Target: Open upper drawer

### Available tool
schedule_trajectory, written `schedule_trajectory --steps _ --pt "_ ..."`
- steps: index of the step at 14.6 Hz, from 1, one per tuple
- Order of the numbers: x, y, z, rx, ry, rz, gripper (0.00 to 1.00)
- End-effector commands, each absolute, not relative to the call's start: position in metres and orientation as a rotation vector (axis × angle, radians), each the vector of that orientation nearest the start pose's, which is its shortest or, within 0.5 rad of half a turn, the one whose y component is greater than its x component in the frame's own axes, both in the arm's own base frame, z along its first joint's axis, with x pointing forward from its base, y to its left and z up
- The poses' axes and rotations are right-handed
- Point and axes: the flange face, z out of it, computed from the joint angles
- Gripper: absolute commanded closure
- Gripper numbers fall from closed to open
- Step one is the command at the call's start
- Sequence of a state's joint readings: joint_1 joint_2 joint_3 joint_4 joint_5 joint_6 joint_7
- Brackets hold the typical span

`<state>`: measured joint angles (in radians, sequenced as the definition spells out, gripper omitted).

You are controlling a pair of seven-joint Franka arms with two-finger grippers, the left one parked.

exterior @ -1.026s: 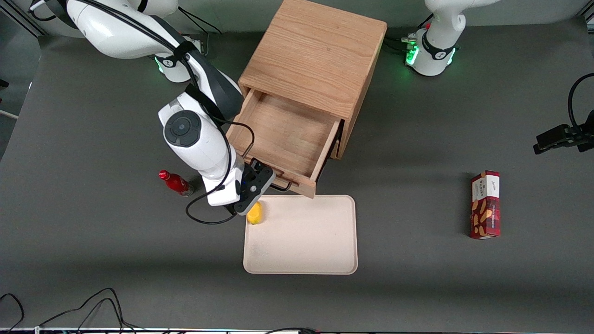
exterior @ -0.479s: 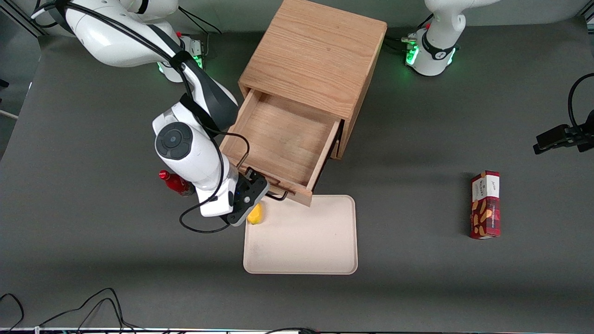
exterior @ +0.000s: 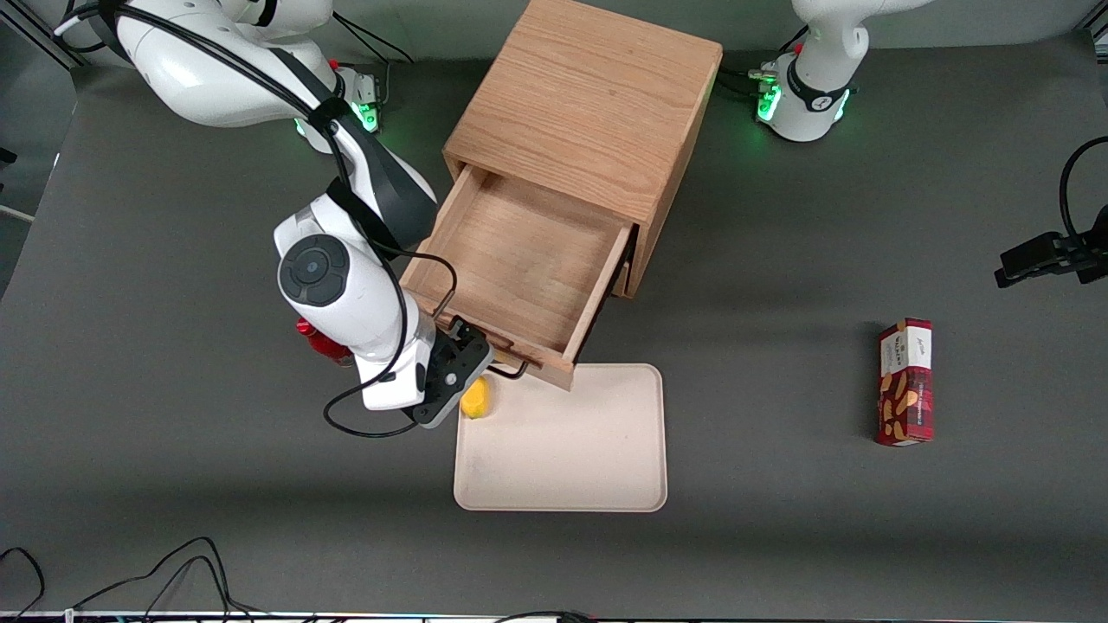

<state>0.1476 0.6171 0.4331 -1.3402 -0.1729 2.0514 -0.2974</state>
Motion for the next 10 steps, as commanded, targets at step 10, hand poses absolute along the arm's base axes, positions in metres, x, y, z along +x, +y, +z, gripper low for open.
schedule_trajectory --steps 10 --pt "0.658 0.305 0.489 -2.792 -1.165 -0.153 0.00"
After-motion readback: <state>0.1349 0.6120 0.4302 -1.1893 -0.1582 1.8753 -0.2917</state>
